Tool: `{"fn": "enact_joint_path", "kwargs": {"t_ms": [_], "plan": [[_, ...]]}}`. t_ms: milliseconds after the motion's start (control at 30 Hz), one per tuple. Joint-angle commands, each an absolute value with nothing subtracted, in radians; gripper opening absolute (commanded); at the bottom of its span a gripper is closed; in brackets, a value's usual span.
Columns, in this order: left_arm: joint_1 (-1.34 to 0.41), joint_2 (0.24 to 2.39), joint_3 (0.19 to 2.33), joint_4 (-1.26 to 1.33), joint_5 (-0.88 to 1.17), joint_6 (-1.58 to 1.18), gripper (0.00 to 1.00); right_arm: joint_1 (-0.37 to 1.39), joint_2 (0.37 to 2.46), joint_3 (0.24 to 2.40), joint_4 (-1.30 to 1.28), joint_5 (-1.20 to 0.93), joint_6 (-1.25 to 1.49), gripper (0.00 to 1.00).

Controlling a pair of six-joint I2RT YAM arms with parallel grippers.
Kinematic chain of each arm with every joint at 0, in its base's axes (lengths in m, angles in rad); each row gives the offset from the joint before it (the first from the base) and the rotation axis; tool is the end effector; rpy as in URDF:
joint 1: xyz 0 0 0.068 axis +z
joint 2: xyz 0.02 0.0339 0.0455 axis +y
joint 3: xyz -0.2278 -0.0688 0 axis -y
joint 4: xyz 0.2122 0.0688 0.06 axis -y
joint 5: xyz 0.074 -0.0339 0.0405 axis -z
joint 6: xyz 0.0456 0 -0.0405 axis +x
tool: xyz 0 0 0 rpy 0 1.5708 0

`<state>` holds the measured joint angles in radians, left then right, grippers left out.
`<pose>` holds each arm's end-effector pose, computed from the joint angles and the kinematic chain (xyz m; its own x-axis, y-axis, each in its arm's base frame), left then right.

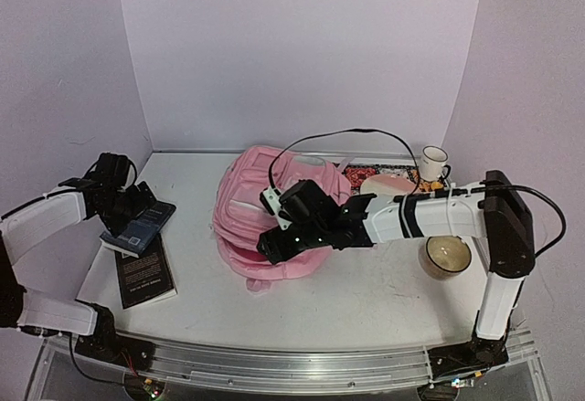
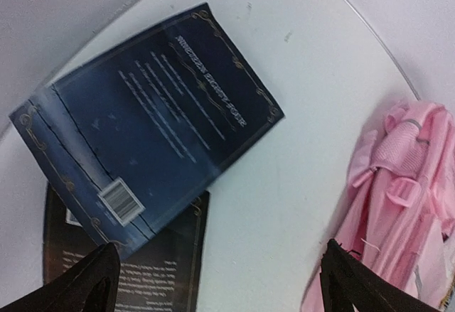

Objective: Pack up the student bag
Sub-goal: Place the largest pocket of the student bag.

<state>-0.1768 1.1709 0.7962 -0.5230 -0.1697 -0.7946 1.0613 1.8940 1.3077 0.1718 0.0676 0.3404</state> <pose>0.2227 -0.0320 0.2085 -0.5890 -0.6092 -0.5310 -0.5004 0.7908 -0.3523 0.2035 0.3579 0.2140 -0.4659 -0.1509 -0.8719 -0.7270 0.6270 0.2799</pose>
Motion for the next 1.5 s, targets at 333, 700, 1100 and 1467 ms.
{"fn": "enact_joint_path", "kwargs": {"t_ms": [333, 700, 1100, 1467], "plan": [[-0.094, 1.504, 0.913, -0.496, -0.213, -0.669, 0.99, 1.079, 1.771, 1.242, 0.232, 0.092, 0.336, 0.85], [-0.125, 1.580, 0.790, -0.323, 0.067, -0.727, 0.99, 1.085, 1.755, 1.209, 0.254, 0.108, 0.352, 0.85], [-0.149, 1.445, 0.796, -0.280, 0.014, -0.814, 0.99, 1.093, 1.697, 1.148, 0.284, 0.116, 0.361, 0.85], [0.060, 1.244, 0.711, -0.285, -0.068, -0.811, 0.99, 1.100, 1.677, 1.114, 0.342, 0.053, 0.349, 0.86]]}}
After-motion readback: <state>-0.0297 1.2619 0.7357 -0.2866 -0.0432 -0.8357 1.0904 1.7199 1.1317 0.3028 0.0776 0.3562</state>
